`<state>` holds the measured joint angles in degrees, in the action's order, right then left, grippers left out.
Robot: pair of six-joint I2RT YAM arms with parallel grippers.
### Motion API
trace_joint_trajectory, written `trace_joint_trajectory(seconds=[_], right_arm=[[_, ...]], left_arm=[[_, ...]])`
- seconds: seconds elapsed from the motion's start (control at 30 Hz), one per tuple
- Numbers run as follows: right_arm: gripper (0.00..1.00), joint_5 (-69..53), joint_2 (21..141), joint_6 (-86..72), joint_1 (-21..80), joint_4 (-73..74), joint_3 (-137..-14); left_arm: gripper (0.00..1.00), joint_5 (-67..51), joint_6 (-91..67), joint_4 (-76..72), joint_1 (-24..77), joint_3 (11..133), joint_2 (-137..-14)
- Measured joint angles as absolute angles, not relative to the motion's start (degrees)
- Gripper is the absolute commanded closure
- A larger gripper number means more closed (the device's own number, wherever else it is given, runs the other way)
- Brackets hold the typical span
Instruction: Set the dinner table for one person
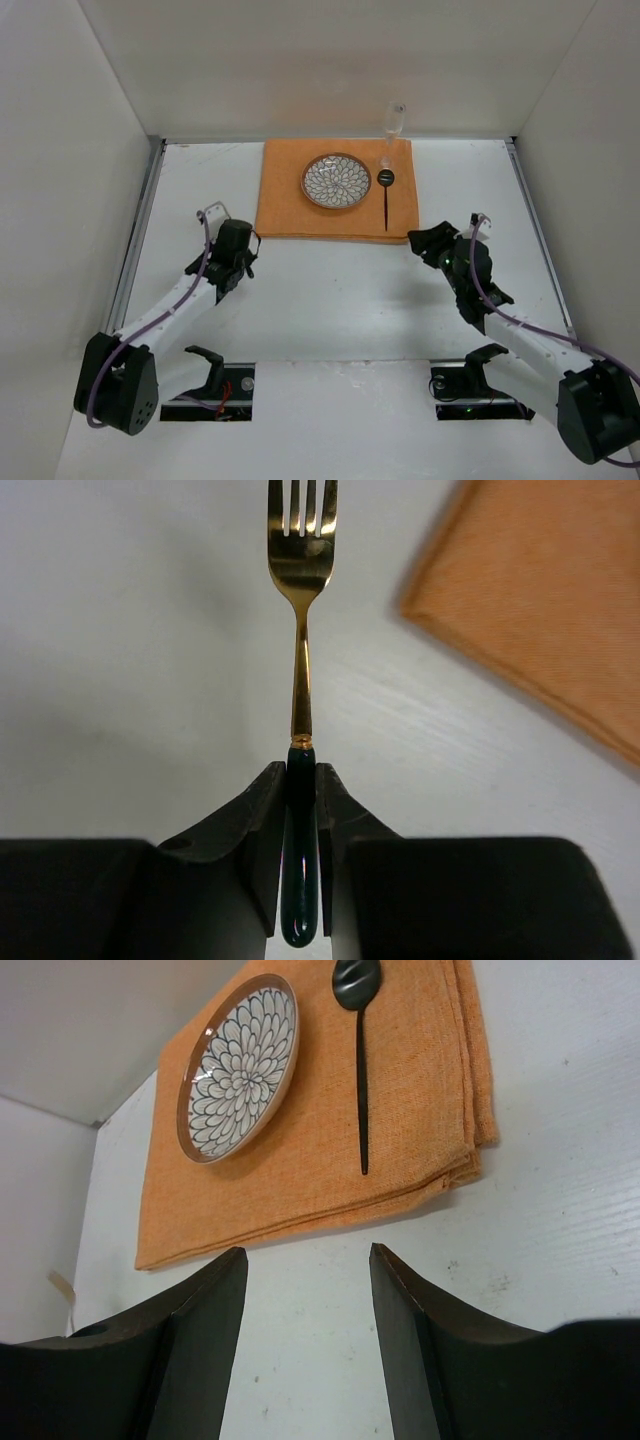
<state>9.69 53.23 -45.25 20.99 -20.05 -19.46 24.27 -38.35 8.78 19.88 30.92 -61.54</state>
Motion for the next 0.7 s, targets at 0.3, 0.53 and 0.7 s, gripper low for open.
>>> trace_joint_trajectory(seconds=[0.3,0.53,0.7], right_arm=[[0.42,9.96,54.28,-45.23,21.02,-20.16,-19.46],[0.42,10.11,56.31,-45.21,21.17,-20.14,-19.46],[0.42,10.15,56.29,-44.99,21.47,-20.18,-19.49]], left_arm=[[0.96,22.50,-26.72,0.12,25.69,50.59,-77.95],[0.96,18.92,-19.92,-1.74,24.60,63.22,-93.23],[0.95,14.98,-16.38,-1.98,23.70,71.18,-102.63]])
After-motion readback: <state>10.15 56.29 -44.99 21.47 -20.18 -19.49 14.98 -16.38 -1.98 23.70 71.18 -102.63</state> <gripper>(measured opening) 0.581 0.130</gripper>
